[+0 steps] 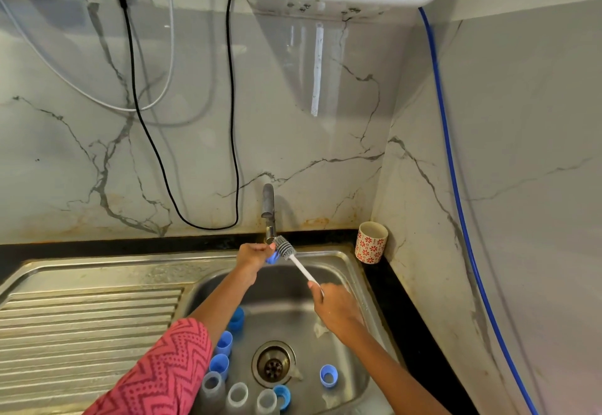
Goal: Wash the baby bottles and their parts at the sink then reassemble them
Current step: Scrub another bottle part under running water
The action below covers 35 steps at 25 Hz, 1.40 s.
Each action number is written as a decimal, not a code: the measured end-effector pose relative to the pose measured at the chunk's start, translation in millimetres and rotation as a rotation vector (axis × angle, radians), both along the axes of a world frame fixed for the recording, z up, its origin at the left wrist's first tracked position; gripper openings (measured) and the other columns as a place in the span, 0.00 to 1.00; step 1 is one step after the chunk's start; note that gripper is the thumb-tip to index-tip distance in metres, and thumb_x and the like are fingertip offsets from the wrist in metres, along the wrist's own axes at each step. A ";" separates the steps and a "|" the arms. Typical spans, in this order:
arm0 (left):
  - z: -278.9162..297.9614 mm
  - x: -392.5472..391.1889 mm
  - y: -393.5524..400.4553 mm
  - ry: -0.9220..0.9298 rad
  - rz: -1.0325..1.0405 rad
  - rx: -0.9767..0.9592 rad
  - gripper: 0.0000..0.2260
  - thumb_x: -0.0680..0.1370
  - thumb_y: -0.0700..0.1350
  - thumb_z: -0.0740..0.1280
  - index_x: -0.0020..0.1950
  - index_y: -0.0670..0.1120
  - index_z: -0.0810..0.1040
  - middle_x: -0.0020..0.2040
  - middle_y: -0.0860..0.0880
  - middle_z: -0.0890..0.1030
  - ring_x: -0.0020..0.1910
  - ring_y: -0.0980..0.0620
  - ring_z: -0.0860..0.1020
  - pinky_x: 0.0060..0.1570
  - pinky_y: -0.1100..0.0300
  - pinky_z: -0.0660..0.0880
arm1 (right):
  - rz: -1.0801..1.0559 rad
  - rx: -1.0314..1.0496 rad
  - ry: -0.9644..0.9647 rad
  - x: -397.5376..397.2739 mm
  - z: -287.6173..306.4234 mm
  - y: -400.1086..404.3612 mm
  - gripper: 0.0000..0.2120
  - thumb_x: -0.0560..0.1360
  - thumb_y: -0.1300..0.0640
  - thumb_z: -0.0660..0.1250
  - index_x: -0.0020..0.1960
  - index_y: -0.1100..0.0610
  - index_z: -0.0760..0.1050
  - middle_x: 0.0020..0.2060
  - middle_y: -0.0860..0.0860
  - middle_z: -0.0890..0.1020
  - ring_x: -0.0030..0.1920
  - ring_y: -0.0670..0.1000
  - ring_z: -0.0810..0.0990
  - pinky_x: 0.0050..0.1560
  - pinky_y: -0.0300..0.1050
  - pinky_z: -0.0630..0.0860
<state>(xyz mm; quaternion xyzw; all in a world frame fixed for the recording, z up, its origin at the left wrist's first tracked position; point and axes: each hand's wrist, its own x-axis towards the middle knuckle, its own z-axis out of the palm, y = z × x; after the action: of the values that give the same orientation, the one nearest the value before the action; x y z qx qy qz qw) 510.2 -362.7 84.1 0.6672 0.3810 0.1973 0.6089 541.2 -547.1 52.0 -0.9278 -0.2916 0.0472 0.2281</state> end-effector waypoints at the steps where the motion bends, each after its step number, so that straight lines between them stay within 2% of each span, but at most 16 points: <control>1: -0.8 -0.7 -0.4 -0.023 -0.024 -0.006 0.13 0.76 0.37 0.67 0.57 0.31 0.77 0.50 0.41 0.79 0.52 0.46 0.75 0.51 0.60 0.67 | -0.013 -0.005 -0.014 0.7 -0.5 0.2 0.24 0.82 0.44 0.49 0.45 0.58 0.76 0.36 0.51 0.74 0.37 0.51 0.73 0.32 0.42 0.65; 4: 0.0 -6.8 -0.4 -0.026 -0.106 0.016 0.14 0.77 0.36 0.65 0.60 0.30 0.75 0.50 0.43 0.76 0.51 0.49 0.72 0.48 0.62 0.68 | -0.033 -0.020 -0.011 5.8 -0.6 -3.0 0.26 0.82 0.44 0.48 0.50 0.61 0.77 0.37 0.51 0.74 0.38 0.51 0.72 0.31 0.41 0.64; 7: -4.6 -11.3 -2.4 0.019 -0.103 -0.007 0.14 0.78 0.37 0.64 0.62 0.33 0.75 0.52 0.41 0.77 0.50 0.50 0.71 0.49 0.61 0.66 | -0.028 -0.056 -0.019 5.0 0.5 -3.8 0.26 0.82 0.44 0.48 0.52 0.61 0.77 0.40 0.53 0.78 0.40 0.52 0.74 0.39 0.43 0.69; 10: -7.4 -11.4 -3.0 0.031 0.031 -0.282 0.16 0.80 0.41 0.62 0.64 0.34 0.72 0.56 0.38 0.77 0.53 0.44 0.75 0.56 0.53 0.69 | 0.002 -0.130 -0.061 -5.7 -1.0 0.0 0.26 0.82 0.43 0.47 0.54 0.59 0.77 0.48 0.55 0.81 0.47 0.54 0.79 0.40 0.42 0.67; 13: -3.5 -10.5 -2.7 -0.001 0.053 -0.509 0.18 0.82 0.46 0.58 0.66 0.36 0.69 0.60 0.37 0.76 0.60 0.41 0.75 0.66 0.47 0.66 | 0.002 -0.197 -0.123 -10.1 6.1 -2.2 0.26 0.82 0.43 0.45 0.57 0.58 0.76 0.50 0.54 0.81 0.50 0.54 0.80 0.42 0.43 0.69; 16: 2.4 -10.9 2.4 -0.011 0.076 -0.620 0.24 0.83 0.53 0.52 0.68 0.35 0.68 0.65 0.37 0.74 0.67 0.41 0.70 0.68 0.44 0.62 | 0.034 -0.266 -0.209 -8.1 16.7 -5.7 0.24 0.82 0.44 0.45 0.56 0.57 0.75 0.49 0.54 0.82 0.50 0.54 0.81 0.45 0.43 0.72; 19: 5.0 -10.1 8.2 -0.024 0.082 -0.667 0.24 0.82 0.52 0.55 0.69 0.34 0.67 0.66 0.37 0.73 0.66 0.40 0.71 0.68 0.45 0.63 | 0.064 -0.324 -0.314 -10.7 20.0 -10.9 0.23 0.83 0.44 0.46 0.55 0.58 0.73 0.47 0.54 0.82 0.47 0.54 0.82 0.44 0.44 0.74; 23: 0.6 -12.1 4.0 -0.116 0.135 -0.661 0.18 0.80 0.41 0.61 0.68 0.34 0.67 0.67 0.37 0.72 0.66 0.41 0.71 0.66 0.49 0.65 | 0.135 -0.371 -0.390 -15.0 10.7 -8.0 0.23 0.83 0.45 0.45 0.55 0.59 0.72 0.46 0.55 0.83 0.46 0.56 0.83 0.41 0.45 0.75; 25: 3.2 -12.2 8.4 -0.157 0.167 -0.634 0.19 0.79 0.41 0.63 0.68 0.34 0.67 0.64 0.38 0.73 0.64 0.42 0.72 0.63 0.50 0.68 | 0.164 -0.415 -0.344 -17.2 2.3 -10.1 0.22 0.83 0.47 0.47 0.57 0.59 0.73 0.48 0.56 0.83 0.47 0.56 0.83 0.43 0.46 0.75; 27: 3.4 -9.5 19.6 -0.163 0.178 -0.574 0.21 0.78 0.42 0.66 0.68 0.35 0.68 0.59 0.39 0.76 0.58 0.45 0.76 0.61 0.48 0.70 | 0.095 -0.415 -0.256 -16.1 -6.6 -17.5 0.23 0.83 0.46 0.47 0.58 0.59 0.75 0.50 0.55 0.82 0.50 0.55 0.82 0.48 0.45 0.75; 29: 0.3 -7.6 22.6 -0.092 0.155 -0.523 0.21 0.78 0.43 0.66 0.68 0.36 0.68 0.64 0.39 0.75 0.63 0.45 0.74 0.67 0.39 0.60 | -0.001 -0.314 -0.190 -13.8 -5.4 -18.1 0.25 0.82 0.44 0.46 0.58 0.58 0.76 0.50 0.54 0.82 0.51 0.54 0.81 0.47 0.44 0.74; 31: -8.3 -7.8 14.9 -0.013 0.124 -0.465 0.18 0.79 0.42 0.64 0.66 0.35 0.70 0.65 0.39 0.74 0.66 0.44 0.71 0.69 0.37 0.53 | -0.026 -0.193 -0.131 -13.8 3.8 -5.0 0.26 0.82 0.43 0.46 0.57 0.57 0.77 0.49 0.54 0.82 0.50 0.54 0.80 0.45 0.44 0.72; 33: -14.6 -9.0 3.5 0.023 0.073 -0.355 0.15 0.78 0.39 0.65 0.63 0.35 0.73 0.62 0.40 0.76 0.61 0.45 0.74 0.69 0.44 0.58 | -0.012 -0.127 -0.061 -17.5 11.4 8.0 0.26 0.82 0.43 0.46 0.56 0.58 0.77 0.49 0.55 0.81 0.49 0.56 0.80 0.44 0.46 0.73; 35: -18.2 -10.3 0.9 -0.010 0.022 -0.202 0.14 0.77 0.37 0.65 0.60 0.33 0.75 0.59 0.39 0.78 0.55 0.45 0.75 0.63 0.53 0.66 | -0.014 -0.057 0.036 -16.8 10.1 12.9 0.26 0.82 0.42 0.47 0.55 0.59 0.77 0.48 0.56 0.81 0.49 0.57 0.80 0.43 0.46 0.73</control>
<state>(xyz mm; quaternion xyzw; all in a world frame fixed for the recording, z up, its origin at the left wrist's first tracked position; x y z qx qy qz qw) 499.9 -361.8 65.9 0.5974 0.4033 0.1680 0.6725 524.4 -534.2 62.1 -0.9350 -0.2793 0.0705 0.2069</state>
